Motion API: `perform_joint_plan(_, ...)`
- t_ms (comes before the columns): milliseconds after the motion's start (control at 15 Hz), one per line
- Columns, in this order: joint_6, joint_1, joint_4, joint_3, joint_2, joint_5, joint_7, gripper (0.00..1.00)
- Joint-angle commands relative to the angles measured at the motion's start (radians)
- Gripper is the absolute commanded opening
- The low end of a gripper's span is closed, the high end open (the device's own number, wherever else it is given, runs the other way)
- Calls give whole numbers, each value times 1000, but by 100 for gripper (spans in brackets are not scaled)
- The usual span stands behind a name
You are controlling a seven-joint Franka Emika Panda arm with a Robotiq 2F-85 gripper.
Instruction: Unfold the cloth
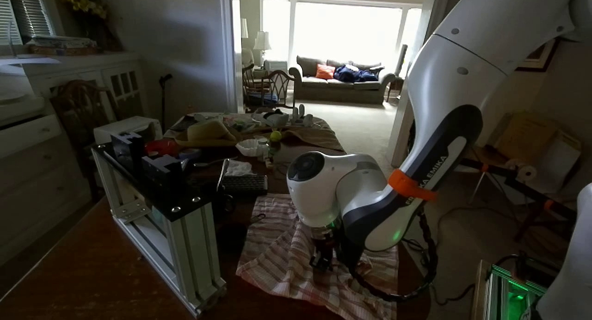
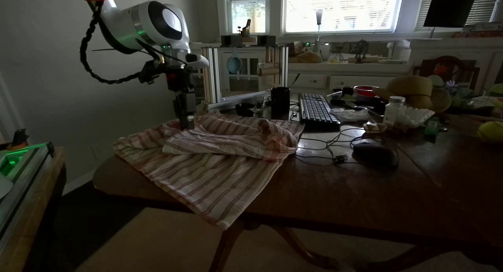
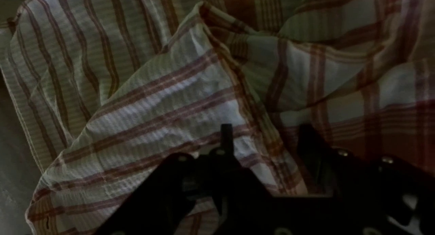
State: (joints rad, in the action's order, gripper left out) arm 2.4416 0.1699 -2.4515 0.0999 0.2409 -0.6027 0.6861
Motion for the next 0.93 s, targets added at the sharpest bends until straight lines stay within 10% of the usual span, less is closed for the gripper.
perform_joint_plan(0, 40, 28, 7, -28, 26, -22, -21, 23)
perform_joint_plan(200, 60, 33, 6, -34, 32, -36, -25, 0)
perform_joint_plan(867, 127, 4, -124, -32, -168, 25, -84, 1)
